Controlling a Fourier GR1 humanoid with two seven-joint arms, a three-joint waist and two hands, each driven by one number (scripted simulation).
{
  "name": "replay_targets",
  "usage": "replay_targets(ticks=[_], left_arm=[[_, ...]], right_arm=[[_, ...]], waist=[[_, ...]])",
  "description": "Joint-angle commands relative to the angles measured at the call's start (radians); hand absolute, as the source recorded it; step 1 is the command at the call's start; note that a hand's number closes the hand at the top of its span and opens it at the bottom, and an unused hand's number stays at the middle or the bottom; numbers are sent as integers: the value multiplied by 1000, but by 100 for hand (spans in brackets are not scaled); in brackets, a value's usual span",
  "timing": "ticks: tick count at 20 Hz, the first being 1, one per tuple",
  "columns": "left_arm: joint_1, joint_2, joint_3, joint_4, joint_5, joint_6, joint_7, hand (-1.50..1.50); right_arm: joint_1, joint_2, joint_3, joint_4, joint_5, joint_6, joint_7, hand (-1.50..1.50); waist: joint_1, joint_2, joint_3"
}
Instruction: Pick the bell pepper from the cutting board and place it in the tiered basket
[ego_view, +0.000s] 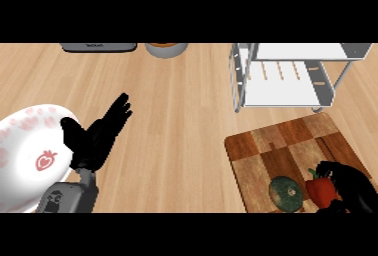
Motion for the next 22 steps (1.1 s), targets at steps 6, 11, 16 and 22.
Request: replay_targets(ticks=[6, 11, 16, 22], left_arm=[[3, 43, 48, -4, 28, -32, 12, 0], [31, 26, 37, -9, 8, -10, 2, 0], [-7, 22, 40, -2, 21, -27, 14, 0], [-30, 0, 34, 48, -6, -16, 4, 0]], right_arm=[[9, -53, -258, -275, -268, 101, 61, 150], [27, -131, -417, -554, -416, 203, 131, 150], [-71, -211, -534, -712, -515, 282, 287, 150], [-257, -337, -588, -759, -593, 353, 482, 150]], waist=[[-16, -3, -4], [-25, -9, -5], [-8, -2, -4], [3, 1, -4]])
